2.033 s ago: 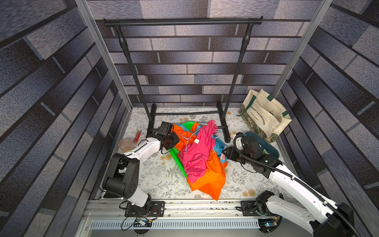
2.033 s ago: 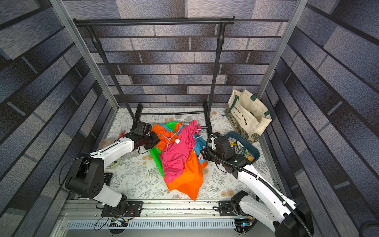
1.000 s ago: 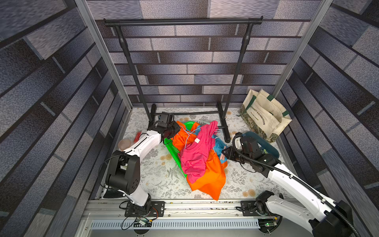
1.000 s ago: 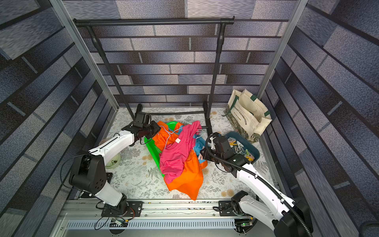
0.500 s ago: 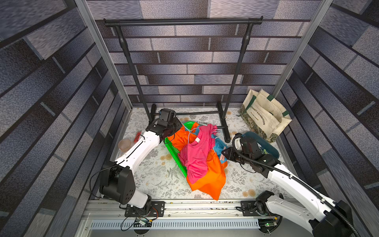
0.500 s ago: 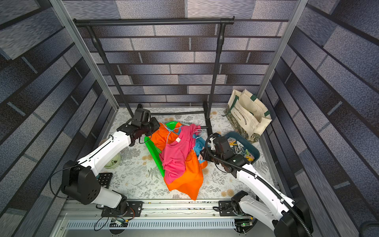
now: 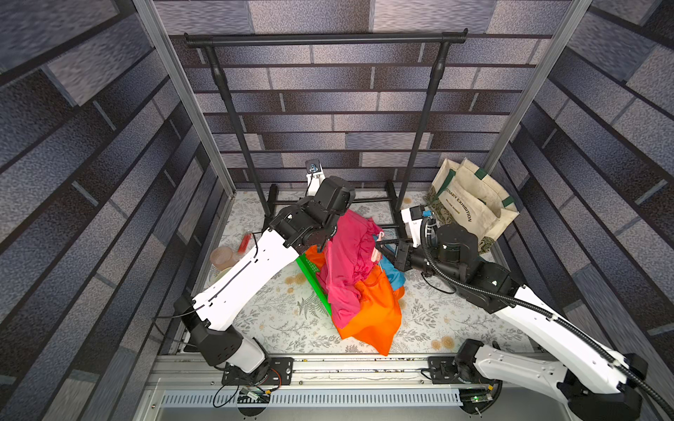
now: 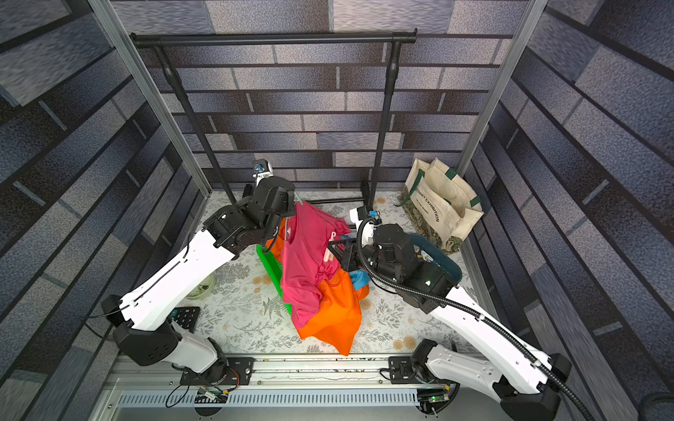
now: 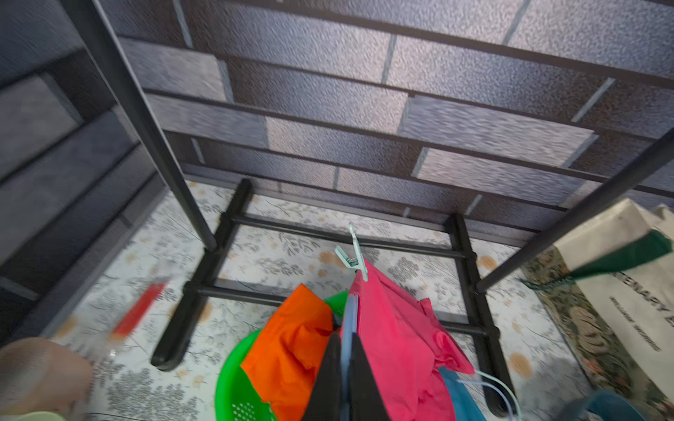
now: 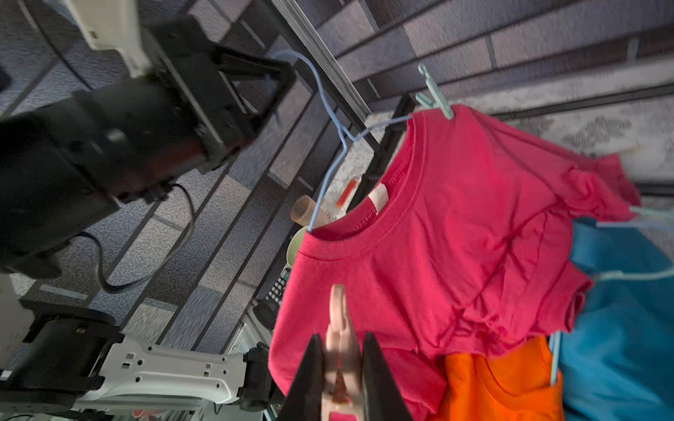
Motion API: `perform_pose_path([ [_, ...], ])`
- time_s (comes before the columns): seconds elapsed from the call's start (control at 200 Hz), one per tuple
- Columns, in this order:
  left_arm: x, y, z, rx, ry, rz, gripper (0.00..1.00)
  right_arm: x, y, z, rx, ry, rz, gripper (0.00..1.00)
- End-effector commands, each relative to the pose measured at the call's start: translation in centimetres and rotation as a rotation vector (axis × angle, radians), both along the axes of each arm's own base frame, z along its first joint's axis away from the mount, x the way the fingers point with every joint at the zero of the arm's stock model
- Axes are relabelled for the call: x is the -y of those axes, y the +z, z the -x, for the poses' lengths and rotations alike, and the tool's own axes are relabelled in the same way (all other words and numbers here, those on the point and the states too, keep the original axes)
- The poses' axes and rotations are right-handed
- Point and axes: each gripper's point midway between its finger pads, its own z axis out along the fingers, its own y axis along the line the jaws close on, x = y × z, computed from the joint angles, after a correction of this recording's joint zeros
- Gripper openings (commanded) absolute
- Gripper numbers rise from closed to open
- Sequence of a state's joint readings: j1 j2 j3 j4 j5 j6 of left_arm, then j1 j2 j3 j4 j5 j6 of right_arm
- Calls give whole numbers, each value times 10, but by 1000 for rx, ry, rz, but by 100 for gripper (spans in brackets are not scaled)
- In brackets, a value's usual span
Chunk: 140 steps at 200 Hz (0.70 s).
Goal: Use clothespins to secure the t-shirt on both sides of the hanger
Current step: Clamp the T-shirt on the hanger.
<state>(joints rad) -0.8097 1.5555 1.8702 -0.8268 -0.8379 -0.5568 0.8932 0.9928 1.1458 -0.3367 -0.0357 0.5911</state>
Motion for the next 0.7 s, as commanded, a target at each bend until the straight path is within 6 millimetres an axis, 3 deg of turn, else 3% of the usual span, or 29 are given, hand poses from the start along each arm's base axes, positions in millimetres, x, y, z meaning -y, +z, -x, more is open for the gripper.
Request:
perform_pose_path([
  [0.0,-28,13,10,15,153,-274,0,-4,4,-14,127,-124,54,0],
  [0.17,-16,19,9,24,158,-296,0,-29,0,-12,210,-180,40,0],
  [0.436,-8,20,7,24,148,-278,0,-83,-3,-5,258,-103,40,0],
  [0.696,-3,16,3,5,135,-264,0,-106,0,-4,270,-82,-15,0],
])
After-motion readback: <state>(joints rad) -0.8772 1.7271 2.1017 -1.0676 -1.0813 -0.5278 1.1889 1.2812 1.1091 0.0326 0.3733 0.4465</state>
